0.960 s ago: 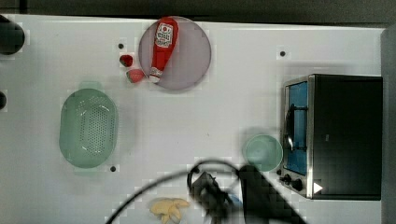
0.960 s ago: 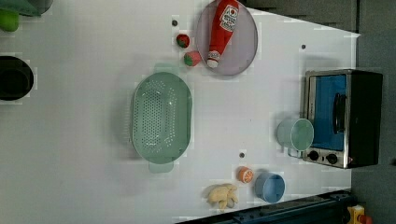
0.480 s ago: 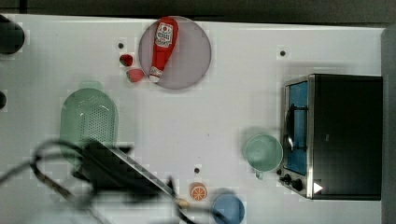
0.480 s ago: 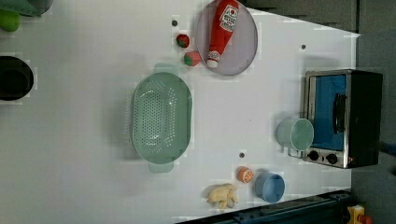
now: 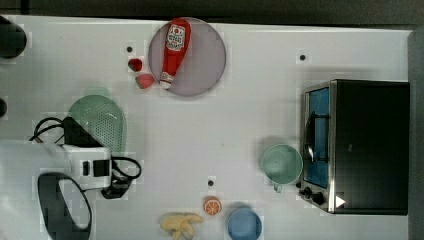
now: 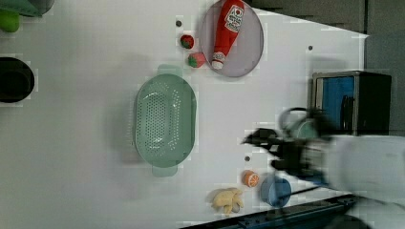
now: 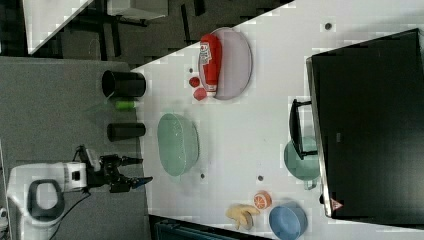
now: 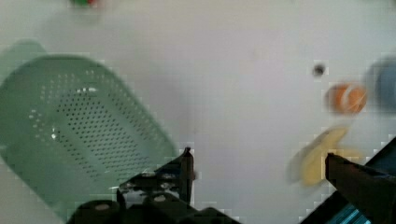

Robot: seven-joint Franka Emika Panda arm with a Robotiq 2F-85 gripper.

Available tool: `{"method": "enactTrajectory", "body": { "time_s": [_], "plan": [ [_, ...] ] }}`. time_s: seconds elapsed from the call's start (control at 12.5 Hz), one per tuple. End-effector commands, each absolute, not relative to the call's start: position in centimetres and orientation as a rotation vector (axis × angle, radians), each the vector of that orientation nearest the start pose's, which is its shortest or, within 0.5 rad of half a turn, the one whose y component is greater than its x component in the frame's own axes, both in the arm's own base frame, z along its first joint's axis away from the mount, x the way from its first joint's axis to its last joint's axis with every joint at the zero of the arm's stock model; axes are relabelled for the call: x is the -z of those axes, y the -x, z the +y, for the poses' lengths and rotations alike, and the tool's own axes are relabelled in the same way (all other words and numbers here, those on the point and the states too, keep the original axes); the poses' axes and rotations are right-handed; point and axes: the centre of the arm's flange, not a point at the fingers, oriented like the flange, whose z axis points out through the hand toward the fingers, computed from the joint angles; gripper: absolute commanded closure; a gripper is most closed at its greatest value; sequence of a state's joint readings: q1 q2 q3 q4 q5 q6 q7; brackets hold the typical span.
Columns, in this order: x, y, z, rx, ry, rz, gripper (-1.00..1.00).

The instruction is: Drag strainer left to right.

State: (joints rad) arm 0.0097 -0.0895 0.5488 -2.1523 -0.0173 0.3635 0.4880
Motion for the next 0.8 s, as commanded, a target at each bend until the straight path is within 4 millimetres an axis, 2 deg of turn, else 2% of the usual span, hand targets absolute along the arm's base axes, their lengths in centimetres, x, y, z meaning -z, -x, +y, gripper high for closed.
{"method": "enactTrajectory", "body": {
  "time_s": [0.08,0.24,0.48,0.8],
  "plan": [
    [-40.9,-43.8,30.1,-0.028,2.741,1.634,-1.0],
    [-36.4,-44.6,31.4,-0.126,2.621,1.805,-1.0],
    [-29.8,-45.8,32.0,-0.236,2.469,2.0,-1.0],
    [-22.8,-46.8,32.6,-0.269,2.384,2.02,-1.0]
  ]
}}
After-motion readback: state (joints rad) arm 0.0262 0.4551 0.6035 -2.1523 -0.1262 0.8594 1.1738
